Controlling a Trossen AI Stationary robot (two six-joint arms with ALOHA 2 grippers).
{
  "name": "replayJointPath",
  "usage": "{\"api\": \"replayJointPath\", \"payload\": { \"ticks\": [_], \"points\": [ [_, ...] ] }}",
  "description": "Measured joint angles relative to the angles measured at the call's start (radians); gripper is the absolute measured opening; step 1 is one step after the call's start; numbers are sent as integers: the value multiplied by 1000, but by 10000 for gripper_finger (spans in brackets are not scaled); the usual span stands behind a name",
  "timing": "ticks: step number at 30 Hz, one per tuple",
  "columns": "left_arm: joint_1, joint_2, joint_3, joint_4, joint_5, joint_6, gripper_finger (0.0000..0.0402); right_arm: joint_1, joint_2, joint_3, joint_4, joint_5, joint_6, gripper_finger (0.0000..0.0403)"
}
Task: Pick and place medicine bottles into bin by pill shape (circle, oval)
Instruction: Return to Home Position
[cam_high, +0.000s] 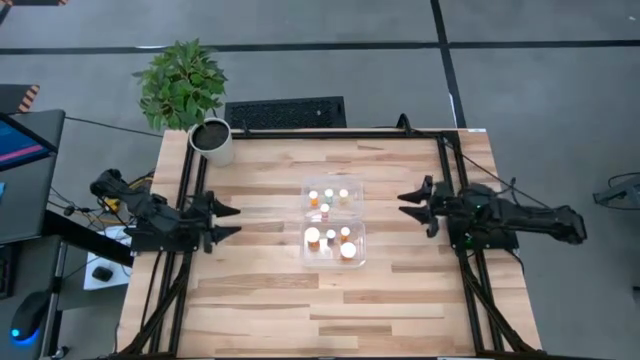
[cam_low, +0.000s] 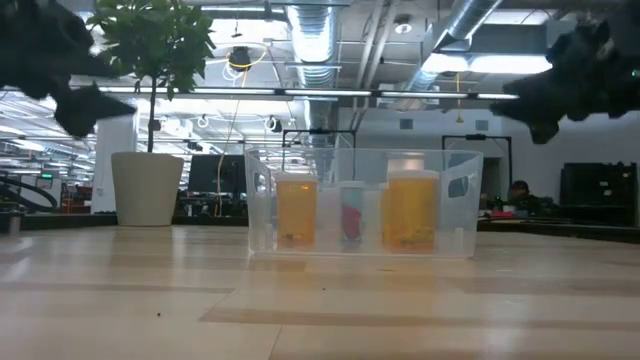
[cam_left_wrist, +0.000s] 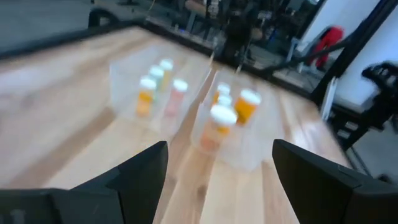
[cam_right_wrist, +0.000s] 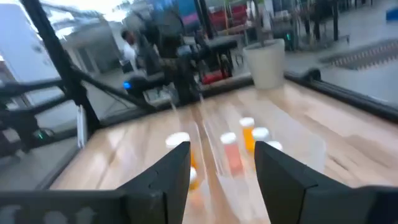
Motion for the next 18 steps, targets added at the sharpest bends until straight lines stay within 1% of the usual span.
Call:
{"api": "replayJointPath", "payload": {
  "ticks": [2, 3, 6, 10, 15, 18],
  "points": [
    [0, 2, -34, 15, 10, -22, 283, 12, 0, -38, 82, 0, 2, 188],
    [0, 6, -33, 21, 13, -20, 283, 18, -5, -42, 87, 2, 1, 189],
    [0, 21, -36, 31, 28, 3, 283, 40, 0, -42, 54, 28, 2, 191],
    [0, 9, -37, 32, 23, 8, 283, 64, -1, -43, 65, 53, -32, 191],
    [0, 9, -37, 29, 21, 85, 283, 56, -1, -43, 29, 58, -35, 185],
    [0, 9, -37, 28, 19, 96, 283, 53, -1, -43, 22, 57, -35, 182]
  ]
}}
